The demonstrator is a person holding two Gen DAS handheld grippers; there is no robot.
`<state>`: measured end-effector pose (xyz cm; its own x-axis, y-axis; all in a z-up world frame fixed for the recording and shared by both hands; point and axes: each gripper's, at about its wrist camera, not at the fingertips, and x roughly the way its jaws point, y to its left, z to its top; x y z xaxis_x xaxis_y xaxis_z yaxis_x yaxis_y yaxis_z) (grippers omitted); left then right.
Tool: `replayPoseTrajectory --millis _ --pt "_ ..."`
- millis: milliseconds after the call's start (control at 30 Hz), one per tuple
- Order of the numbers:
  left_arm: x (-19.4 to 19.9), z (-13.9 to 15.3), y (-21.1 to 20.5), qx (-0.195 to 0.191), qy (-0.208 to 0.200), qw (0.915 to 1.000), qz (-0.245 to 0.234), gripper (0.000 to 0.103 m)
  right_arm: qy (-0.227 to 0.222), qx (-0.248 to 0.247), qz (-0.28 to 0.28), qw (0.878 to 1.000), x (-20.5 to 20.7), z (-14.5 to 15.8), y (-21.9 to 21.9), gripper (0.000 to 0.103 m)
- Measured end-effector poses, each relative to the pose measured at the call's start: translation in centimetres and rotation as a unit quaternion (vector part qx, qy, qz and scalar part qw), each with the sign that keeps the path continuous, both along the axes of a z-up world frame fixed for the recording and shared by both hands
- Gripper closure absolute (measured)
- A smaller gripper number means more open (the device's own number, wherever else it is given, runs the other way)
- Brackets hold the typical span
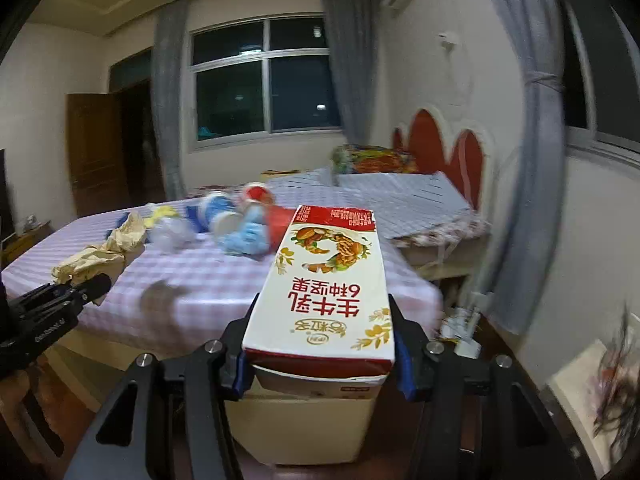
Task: Collect trash
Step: 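Carry cloth and carton to the black bin and release both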
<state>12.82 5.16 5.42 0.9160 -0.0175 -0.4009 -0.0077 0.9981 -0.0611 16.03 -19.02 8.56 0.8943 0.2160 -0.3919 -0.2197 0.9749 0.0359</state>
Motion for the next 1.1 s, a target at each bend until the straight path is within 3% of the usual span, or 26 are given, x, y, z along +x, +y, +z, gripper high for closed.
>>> replayPoseTrajectory --millis 467,733,1100 --pt "0.7 -1.6 -12.9 0.025 0.026 0.9915 -0.126 0.077 0.029 0.006 -0.088 0.996 -2.1 -3.1 -12.9 0.047" --pt "1.3 -5.7 -19.9 0.047 0.074 0.9763 -0.198 0.077 0.064 -0.003 -0.112 0.992 -3.4 -7.2 -18.4 0.047" --pt "3.8 -13.8 -26.8 0.061 0.160 0.9476 -0.270 0.077 0.136 -0.006 -0.128 0.982 -2.7 -15.3 -24.3 0.047"
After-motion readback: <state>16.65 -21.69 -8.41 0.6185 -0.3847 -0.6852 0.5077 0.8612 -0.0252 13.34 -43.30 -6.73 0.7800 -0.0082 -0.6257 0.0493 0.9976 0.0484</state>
